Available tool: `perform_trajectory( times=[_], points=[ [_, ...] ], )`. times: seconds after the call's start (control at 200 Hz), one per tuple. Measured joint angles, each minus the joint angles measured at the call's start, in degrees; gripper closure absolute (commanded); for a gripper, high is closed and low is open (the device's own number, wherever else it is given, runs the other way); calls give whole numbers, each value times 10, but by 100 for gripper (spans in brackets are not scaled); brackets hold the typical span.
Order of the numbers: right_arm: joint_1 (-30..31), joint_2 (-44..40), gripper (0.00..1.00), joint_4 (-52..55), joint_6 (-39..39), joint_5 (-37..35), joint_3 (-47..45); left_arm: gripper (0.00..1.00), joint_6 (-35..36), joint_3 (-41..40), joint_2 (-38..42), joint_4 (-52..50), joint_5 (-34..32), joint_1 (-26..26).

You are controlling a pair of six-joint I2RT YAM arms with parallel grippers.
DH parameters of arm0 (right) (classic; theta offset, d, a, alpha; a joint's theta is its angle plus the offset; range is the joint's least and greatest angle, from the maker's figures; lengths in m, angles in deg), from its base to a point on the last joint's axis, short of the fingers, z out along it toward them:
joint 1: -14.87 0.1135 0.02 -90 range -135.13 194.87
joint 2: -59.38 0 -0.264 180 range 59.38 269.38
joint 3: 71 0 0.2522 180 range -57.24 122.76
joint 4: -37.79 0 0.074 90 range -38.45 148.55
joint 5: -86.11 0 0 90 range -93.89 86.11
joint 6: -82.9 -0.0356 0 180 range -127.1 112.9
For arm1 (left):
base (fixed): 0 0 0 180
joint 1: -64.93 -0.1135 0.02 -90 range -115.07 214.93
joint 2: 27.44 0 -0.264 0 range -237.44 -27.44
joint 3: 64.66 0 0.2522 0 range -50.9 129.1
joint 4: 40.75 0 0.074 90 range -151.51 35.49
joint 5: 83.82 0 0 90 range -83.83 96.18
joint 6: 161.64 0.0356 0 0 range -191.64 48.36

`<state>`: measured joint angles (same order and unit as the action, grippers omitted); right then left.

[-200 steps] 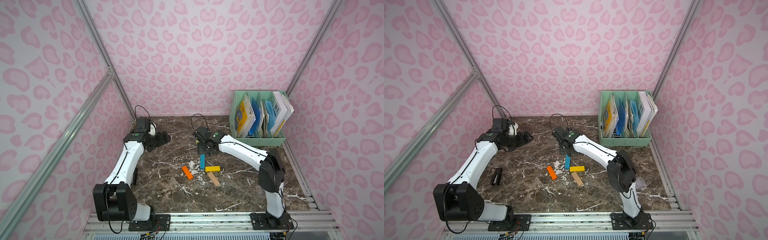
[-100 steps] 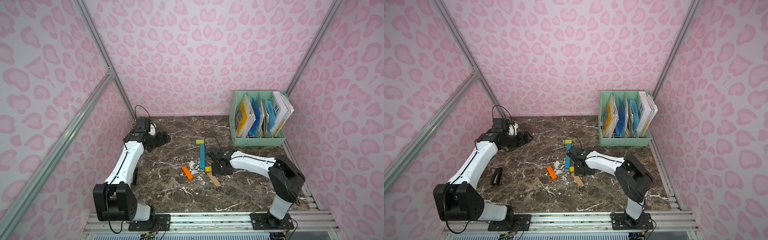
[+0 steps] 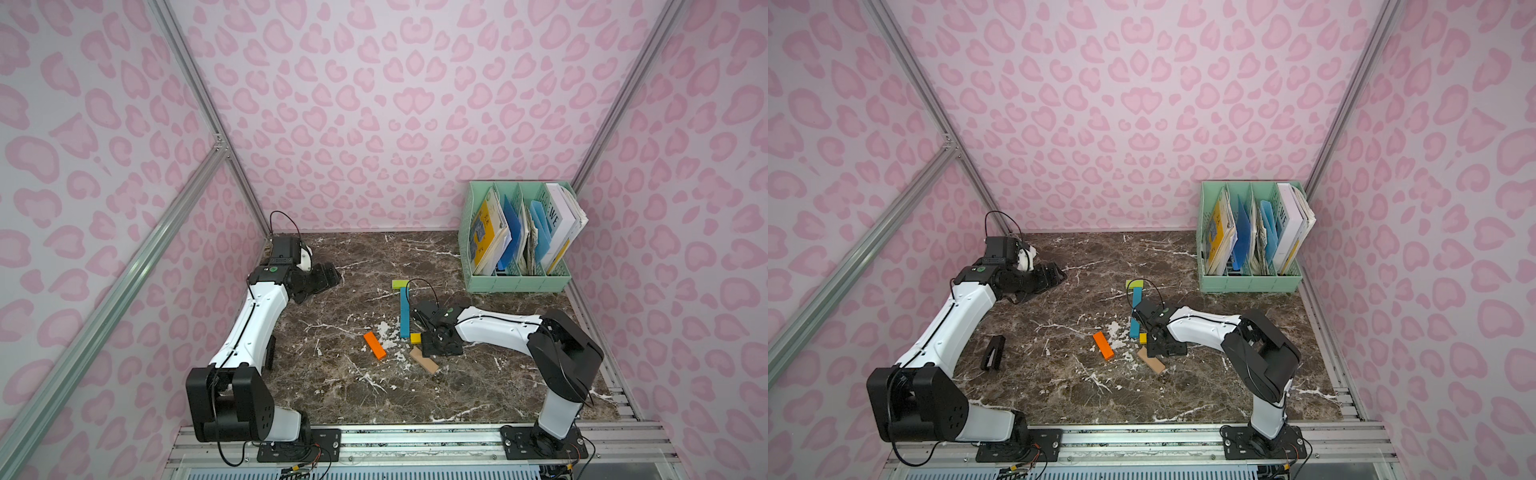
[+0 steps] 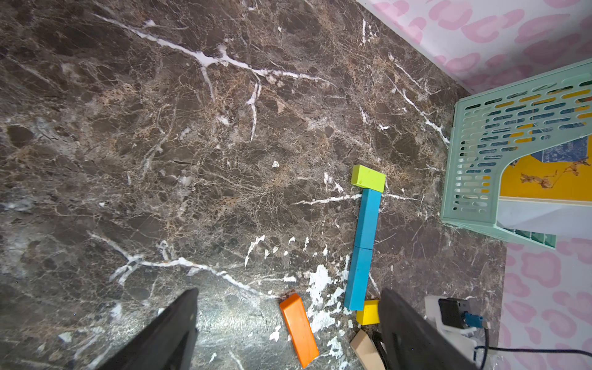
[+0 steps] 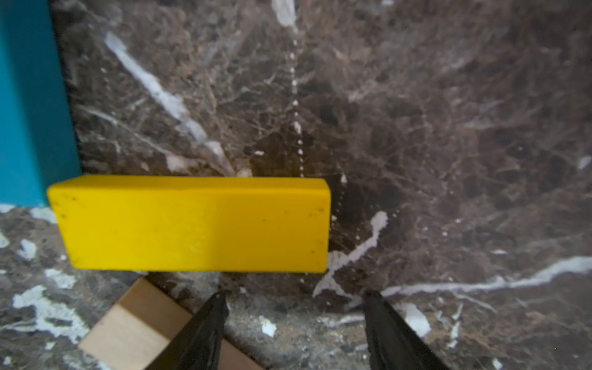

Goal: Assemble a giraffe with building blocks
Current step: Assemble the building block at the center of the board.

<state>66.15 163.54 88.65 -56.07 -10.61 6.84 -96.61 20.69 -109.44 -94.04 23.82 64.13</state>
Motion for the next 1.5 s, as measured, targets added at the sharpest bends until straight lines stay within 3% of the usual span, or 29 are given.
perform_trajectory(
  times=[1.5],
  points=[
    [-11, 37, 30, -5, 17, -13, 51, 10, 0, 0, -1, 0, 0, 0]
  ],
)
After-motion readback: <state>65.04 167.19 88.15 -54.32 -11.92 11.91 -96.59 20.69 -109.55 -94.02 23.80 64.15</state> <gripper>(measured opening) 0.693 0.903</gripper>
